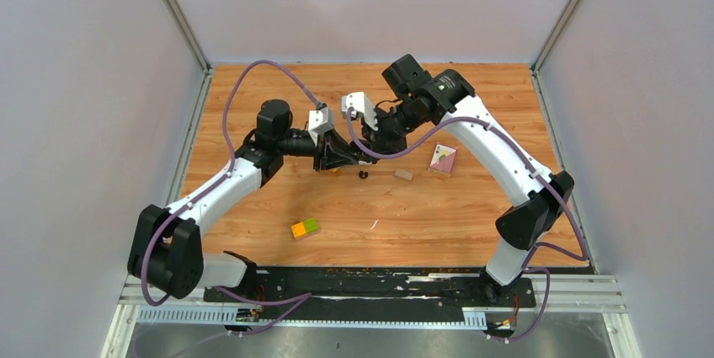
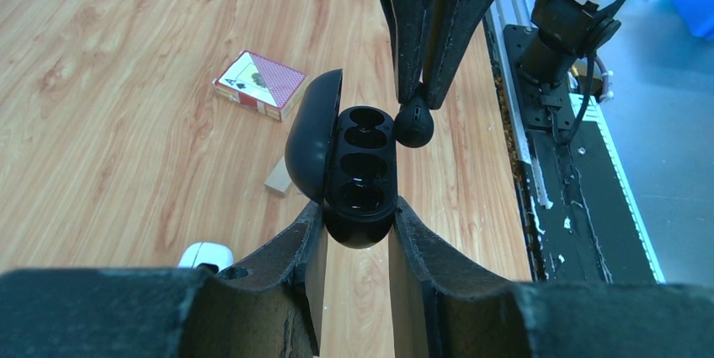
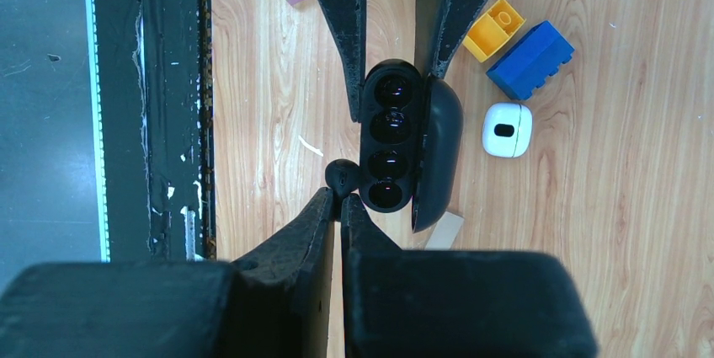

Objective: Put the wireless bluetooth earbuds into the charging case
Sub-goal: Insert the right earbud into the right side groove of the charging case.

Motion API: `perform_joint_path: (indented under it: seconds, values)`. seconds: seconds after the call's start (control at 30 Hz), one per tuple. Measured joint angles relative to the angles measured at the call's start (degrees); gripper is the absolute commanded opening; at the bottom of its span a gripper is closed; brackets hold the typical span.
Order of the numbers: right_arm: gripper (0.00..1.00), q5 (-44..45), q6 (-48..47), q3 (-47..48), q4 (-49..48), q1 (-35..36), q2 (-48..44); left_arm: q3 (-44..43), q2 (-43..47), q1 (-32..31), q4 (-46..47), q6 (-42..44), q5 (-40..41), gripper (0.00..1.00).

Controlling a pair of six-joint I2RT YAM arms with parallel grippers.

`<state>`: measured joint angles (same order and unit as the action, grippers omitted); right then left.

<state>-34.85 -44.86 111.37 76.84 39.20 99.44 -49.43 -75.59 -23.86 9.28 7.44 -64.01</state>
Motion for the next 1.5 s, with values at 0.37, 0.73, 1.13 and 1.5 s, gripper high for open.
perform_joint_path:
  seconds: [0.37, 0.73, 1.13, 1.5]
  values:
    - [0.00, 0.1, 0.5, 0.5, 0.0, 0.0, 0.0, 2.1, 0.0, 0.0, 5.2, -4.9, 0.3, 0.00]
    - [0.00, -0.2, 0.4, 0.2, -1.9, -0.4, -1.4, 3.5, 0.0, -0.1, 10.7, -10.9, 0.6, 0.00]
    - [0.00, 0.0, 0.1, -2.6, -6.0, -1.0, -3.4, 3.5, 0.0, -0.1, 12.7, -12.6, 0.5, 0.00]
    - [0.00, 1.2, -0.7, -5.3, -7.5, -1.3, -4.0, 3.7, -0.3, -0.1, 13.0, -13.7, 0.6, 0.00]
